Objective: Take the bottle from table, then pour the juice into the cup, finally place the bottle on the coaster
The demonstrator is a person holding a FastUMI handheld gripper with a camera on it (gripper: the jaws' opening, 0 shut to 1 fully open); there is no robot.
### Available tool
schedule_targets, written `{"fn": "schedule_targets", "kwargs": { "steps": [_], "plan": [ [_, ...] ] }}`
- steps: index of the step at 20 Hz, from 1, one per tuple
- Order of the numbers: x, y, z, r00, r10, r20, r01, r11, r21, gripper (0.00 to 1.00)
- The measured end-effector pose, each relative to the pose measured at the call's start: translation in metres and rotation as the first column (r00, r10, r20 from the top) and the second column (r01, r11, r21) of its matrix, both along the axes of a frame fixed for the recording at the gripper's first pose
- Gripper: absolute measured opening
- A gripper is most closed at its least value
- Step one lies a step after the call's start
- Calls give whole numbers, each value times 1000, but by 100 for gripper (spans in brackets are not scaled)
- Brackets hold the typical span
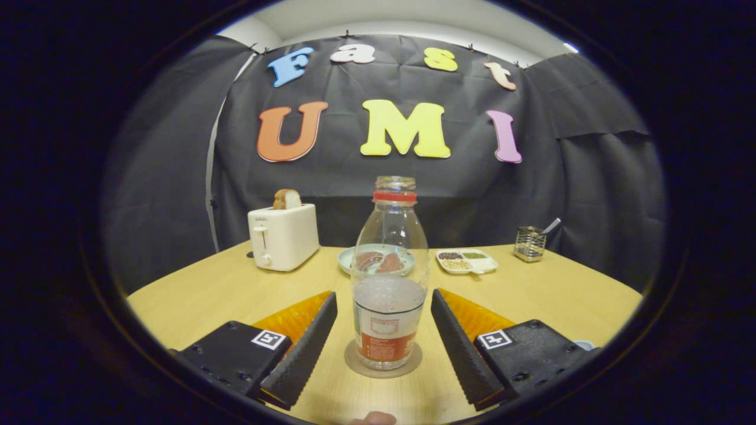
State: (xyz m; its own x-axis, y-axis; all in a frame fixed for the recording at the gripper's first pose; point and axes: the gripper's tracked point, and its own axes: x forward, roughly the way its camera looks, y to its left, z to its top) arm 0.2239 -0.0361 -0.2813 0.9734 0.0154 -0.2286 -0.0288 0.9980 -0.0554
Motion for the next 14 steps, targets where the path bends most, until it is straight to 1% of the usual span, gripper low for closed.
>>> {"fn": "schedule_targets", "kwargs": {
  "steps": [4, 9, 11, 14],
  "plan": [
    [-27, -3, 35, 999, -1, 37, 2, 1000, -13, 100],
    [-63, -11, 102, 994, -11, 111, 13, 1000, -14, 100],
    [-77, -15, 121, 993, -21, 119, 24, 999, -24, 100],
    [-99, -19, 153, 990, -28, 136, 28, 1000, 2, 100]
  ]
}}
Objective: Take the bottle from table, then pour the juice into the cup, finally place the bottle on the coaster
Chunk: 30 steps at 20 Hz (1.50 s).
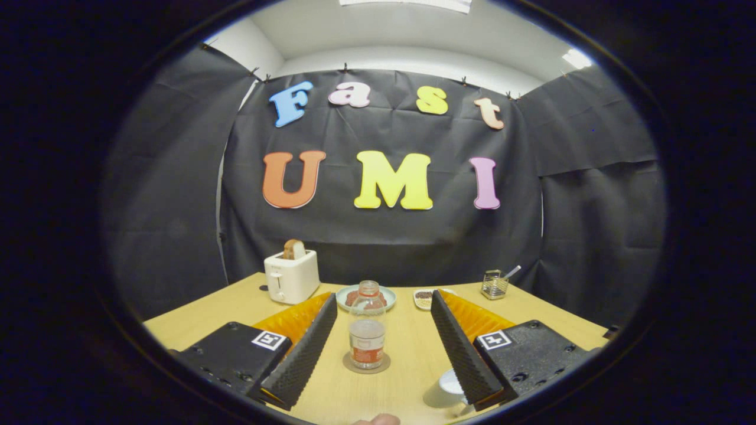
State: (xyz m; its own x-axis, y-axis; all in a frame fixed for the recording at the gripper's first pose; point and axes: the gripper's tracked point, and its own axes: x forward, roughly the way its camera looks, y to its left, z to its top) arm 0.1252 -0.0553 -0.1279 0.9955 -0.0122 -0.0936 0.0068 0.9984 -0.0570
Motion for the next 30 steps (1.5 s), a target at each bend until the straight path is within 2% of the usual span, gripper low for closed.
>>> {"fn": "schedule_targets", "kwargs": {
  "steps": [9, 12, 15, 30],
  "plan": [
    [-59, -5, 72, 1000, -13, 0, 13, 1000, -15, 100],
    [-80, -20, 96, 997, -76, 9, 77, 992, -97, 100],
    [-96, -4, 117, 998, -54, 31, 56, 993, -101, 100],
    [-121, 14, 133, 999, -14, 32, 14, 1000, -18, 100]
  ]
}}
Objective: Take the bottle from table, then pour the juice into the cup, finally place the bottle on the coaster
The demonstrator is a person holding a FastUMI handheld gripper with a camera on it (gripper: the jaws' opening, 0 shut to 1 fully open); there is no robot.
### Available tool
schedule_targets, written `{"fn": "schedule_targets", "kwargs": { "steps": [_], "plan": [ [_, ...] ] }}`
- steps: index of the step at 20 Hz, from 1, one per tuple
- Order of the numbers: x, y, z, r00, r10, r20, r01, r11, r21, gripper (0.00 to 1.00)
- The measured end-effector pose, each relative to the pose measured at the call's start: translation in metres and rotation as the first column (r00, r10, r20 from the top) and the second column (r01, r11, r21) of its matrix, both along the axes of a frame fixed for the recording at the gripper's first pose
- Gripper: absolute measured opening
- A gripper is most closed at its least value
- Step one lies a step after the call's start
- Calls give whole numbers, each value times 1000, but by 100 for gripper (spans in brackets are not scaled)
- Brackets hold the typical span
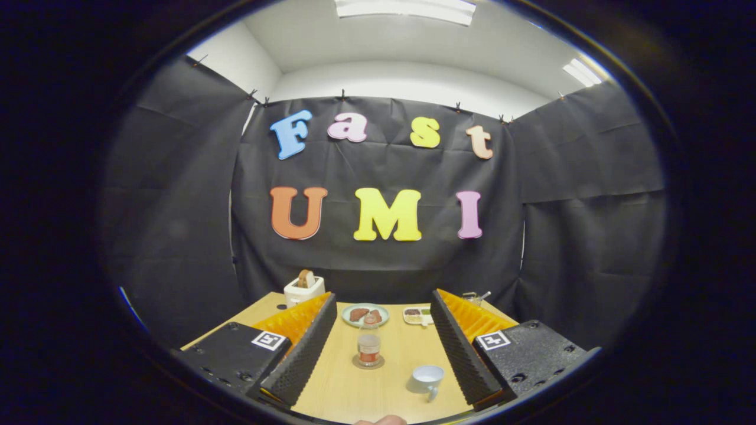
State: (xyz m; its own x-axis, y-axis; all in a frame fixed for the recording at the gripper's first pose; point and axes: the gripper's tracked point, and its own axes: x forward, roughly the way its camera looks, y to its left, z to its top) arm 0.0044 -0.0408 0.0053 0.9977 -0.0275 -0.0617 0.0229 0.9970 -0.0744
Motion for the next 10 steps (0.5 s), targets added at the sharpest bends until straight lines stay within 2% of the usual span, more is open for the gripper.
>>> {"fn": "schedule_targets", "kwargs": {
  "steps": [10],
  "plan": [
    [5, -8, -7, 1000, 1, 10, -2, 998, 62, 100]
  ]
}}
